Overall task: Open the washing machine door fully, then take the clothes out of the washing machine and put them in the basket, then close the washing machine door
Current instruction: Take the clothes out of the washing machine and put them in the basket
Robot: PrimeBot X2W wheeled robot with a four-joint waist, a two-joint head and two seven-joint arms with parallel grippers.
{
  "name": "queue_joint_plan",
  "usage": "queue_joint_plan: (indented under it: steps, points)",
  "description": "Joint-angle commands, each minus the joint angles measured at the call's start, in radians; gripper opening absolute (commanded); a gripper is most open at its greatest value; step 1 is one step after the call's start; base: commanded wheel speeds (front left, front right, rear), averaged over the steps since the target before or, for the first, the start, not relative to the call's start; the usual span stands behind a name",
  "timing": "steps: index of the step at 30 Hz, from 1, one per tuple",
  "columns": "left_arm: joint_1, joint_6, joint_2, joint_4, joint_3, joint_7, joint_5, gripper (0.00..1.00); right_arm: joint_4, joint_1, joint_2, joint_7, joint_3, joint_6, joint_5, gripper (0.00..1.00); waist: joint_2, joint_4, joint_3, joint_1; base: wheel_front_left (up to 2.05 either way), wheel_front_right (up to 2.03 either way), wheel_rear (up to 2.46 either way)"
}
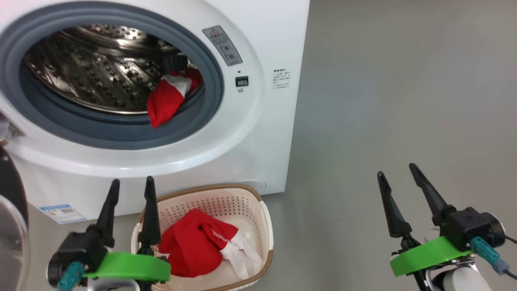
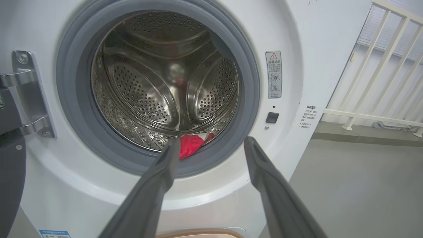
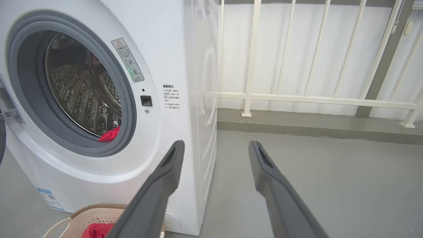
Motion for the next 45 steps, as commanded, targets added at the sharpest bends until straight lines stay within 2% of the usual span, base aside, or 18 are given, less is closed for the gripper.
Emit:
queue_joint_plan:
  steps: [1,7,16,45]
  points:
    - [0.01,0.012,0.015,-0.043,0.033,-0.008,0.022,1.0,-0.042,0.001,-0.003,-0.006,0.012,0.005,-0.013,1.0,0.0,0.017,-0.036,0.0,0.0,0.0,0.0]
    - [0.092,0.009,0.015,-0.094,0.048,-0.008,0.028,1.0,-0.101,0.063,-0.003,-0.006,-0.014,0.005,-0.023,1.0,0.0,0.031,-0.089,0.0,0.0,0.0,0.0]
    - [0.169,0.005,0.02,-0.088,0.054,-0.008,0.034,1.0,-0.153,0.141,-0.003,-0.006,-0.032,0.005,-0.032,1.0,0.0,0.039,-0.135,0.0,0.0,0.0,0.0]
    - [0.161,0.009,0.018,-0.054,0.013,-0.008,0.006,1.0,-0.16,0.167,-0.003,-0.006,-0.034,0.005,-0.026,1.0,0.0,0.063,-0.128,0.0,0.0,0.0,0.0]
